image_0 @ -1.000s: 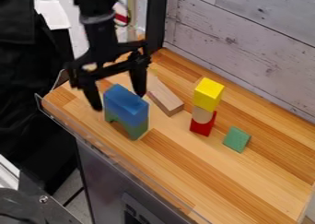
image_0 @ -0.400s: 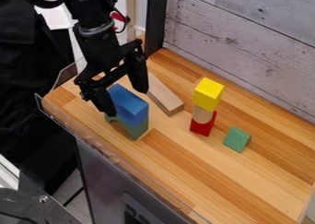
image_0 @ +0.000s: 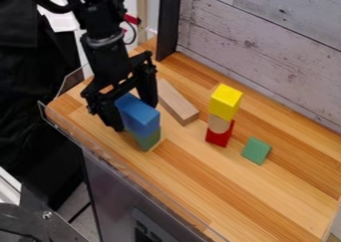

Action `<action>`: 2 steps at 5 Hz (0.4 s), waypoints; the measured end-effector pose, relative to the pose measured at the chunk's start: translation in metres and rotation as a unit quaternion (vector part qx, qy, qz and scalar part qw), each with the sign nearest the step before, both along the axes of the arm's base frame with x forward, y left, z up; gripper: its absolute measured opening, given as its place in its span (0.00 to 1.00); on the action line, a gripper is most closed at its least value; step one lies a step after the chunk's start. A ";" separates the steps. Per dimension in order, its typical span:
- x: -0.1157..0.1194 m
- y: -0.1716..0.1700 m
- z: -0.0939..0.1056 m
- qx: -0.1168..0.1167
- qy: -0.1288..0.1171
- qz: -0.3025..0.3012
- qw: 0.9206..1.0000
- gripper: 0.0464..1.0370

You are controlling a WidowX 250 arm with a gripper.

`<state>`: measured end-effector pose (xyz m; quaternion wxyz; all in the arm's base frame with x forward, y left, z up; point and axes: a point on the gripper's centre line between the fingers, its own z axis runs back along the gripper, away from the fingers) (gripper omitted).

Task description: Take the blue rectangular box and put in the top left of the table

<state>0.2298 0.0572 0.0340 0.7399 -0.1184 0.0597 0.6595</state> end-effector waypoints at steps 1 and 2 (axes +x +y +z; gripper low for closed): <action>0.000 0.000 -0.004 -0.005 0.003 -0.003 1.000 0.64; 0.000 -0.001 -0.005 -0.007 0.004 -0.003 1.000 0.53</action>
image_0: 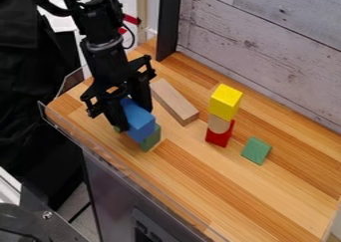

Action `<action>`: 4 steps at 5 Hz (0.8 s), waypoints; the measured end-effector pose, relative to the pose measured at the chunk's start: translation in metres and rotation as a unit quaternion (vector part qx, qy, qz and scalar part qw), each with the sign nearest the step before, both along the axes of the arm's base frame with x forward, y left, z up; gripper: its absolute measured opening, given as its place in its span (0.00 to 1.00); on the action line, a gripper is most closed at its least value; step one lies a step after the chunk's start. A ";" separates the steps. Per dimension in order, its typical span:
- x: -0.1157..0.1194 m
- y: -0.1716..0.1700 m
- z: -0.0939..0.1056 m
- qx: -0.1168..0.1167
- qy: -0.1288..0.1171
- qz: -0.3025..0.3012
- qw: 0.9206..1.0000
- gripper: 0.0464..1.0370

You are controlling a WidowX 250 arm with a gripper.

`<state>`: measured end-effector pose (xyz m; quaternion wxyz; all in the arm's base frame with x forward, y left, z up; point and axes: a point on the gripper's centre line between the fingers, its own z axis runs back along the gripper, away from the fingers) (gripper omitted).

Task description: Take the blue rectangular box and put in the top left of the table

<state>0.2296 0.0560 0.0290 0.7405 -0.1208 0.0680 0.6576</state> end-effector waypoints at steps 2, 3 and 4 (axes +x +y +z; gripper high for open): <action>0.016 0.000 0.014 0.014 -0.010 -0.026 1.000 0.53; 0.036 0.000 0.033 0.028 -0.022 -0.039 0.999 0.53; 0.047 -0.001 0.028 0.024 -0.013 -0.050 0.998 0.53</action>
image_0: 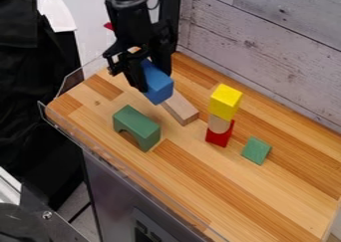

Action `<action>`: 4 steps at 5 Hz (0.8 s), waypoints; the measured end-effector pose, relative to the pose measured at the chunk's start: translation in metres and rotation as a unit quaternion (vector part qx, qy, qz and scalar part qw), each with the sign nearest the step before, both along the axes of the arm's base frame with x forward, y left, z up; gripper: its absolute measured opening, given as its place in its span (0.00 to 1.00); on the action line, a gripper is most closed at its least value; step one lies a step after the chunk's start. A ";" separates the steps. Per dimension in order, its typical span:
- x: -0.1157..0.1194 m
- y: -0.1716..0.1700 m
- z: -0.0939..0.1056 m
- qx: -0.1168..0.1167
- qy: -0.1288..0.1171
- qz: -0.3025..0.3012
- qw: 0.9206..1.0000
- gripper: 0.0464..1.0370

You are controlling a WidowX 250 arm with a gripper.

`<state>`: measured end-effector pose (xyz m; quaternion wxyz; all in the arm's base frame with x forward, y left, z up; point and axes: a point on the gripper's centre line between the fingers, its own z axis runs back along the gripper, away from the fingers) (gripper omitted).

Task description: Take the blue rectangular box and put in the top left of the table

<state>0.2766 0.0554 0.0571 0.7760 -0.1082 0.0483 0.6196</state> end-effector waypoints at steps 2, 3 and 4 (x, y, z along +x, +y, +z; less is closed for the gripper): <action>0.015 -0.005 -0.029 -0.019 0.023 -0.029 0.999 0.53; 0.023 -0.005 -0.039 -0.029 0.028 -0.037 0.999 0.53; 0.030 -0.003 -0.038 -0.027 0.021 -0.036 0.999 0.53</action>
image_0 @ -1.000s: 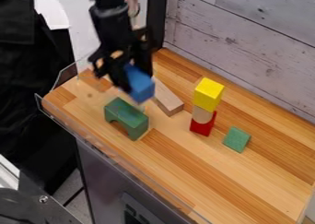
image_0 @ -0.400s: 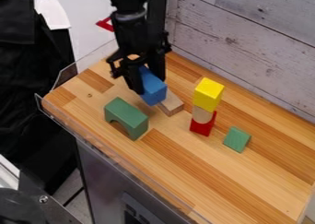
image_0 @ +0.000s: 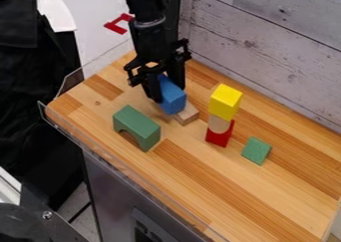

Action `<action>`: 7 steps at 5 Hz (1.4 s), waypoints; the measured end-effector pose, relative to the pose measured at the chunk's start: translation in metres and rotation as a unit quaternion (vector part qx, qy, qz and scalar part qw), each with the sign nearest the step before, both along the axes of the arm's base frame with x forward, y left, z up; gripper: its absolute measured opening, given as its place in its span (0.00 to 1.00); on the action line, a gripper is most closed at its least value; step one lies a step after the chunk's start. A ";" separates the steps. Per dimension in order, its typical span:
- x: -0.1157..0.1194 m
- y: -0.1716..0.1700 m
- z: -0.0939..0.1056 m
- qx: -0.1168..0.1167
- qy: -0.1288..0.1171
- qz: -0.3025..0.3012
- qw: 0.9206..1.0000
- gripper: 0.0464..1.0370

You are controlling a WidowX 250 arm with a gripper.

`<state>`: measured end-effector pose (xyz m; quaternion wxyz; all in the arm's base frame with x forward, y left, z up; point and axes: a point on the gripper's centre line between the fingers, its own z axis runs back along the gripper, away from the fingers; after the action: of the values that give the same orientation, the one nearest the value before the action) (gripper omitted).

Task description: Take the blue rectangular box and put in the top left of the table

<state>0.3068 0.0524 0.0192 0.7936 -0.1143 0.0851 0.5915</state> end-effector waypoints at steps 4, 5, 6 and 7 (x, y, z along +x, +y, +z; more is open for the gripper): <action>0.011 0.002 -0.005 -0.004 0.002 0.010 1.000 0.53; 0.014 0.000 -0.006 -0.004 0.000 0.009 1.000 0.56; 0.011 -0.006 -0.012 -0.012 0.017 0.002 1.000 0.89; 0.009 -0.004 -0.005 -0.005 0.016 0.003 1.000 0.96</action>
<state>0.3160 0.0483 0.0137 0.7899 -0.1091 0.1009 0.5949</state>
